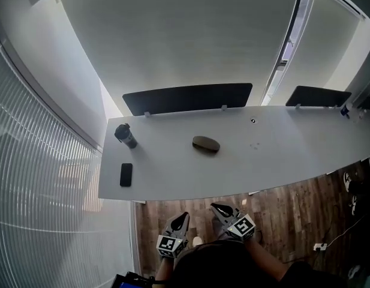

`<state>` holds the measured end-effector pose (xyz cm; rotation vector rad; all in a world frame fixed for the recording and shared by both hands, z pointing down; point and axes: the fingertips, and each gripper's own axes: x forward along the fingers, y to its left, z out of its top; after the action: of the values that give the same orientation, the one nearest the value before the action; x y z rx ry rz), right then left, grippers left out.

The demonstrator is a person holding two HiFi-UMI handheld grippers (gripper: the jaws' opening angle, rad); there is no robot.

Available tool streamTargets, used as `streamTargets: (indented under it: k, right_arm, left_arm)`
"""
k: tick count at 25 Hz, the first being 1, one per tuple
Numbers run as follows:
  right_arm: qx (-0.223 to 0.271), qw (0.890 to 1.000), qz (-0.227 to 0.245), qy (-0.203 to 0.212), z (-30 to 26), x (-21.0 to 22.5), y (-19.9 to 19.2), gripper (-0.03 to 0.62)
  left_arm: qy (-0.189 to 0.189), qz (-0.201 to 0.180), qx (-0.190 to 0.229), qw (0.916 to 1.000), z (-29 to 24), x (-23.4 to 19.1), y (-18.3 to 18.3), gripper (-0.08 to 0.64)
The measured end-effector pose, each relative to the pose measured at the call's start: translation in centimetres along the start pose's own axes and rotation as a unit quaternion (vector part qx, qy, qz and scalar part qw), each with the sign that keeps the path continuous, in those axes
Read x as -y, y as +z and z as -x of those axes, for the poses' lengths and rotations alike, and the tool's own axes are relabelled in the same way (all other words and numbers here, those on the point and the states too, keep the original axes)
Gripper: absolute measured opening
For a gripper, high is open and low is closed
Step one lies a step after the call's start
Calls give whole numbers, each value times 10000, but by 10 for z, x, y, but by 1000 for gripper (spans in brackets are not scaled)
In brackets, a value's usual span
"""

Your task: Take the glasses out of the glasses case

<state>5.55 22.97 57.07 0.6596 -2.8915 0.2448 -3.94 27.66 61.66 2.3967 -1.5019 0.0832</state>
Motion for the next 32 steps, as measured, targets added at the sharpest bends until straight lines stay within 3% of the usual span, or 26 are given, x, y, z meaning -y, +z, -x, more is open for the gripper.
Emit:
streamTargets:
  k: [6, 18, 22, 26, 32]
  right_arm:
    - [-19, 10000, 31, 20, -6, 65, 12, 0]
    - [-306, 9989, 233, 250, -29, 186, 1, 0]
    - [-535, 9973, 424, 288, -41, 214, -6, 0]
    - [-830, 9941, 668, 217, -59, 233, -11, 0]
    - [-1227, 9787, 1644, -69, -103, 257, -14, 0]
  left_arm:
    - [-20, 87, 1, 10000, -70, -4, 28, 3]
    - [126, 176, -556, 9982, -174, -27, 26, 3]
    - [257, 540, -595, 9964, -205, -45, 36, 3]
    - [139, 844, -616, 9944, -233, -65, 28, 3]
    - [-97, 1373, -921, 9862, -274, -101, 11, 3]
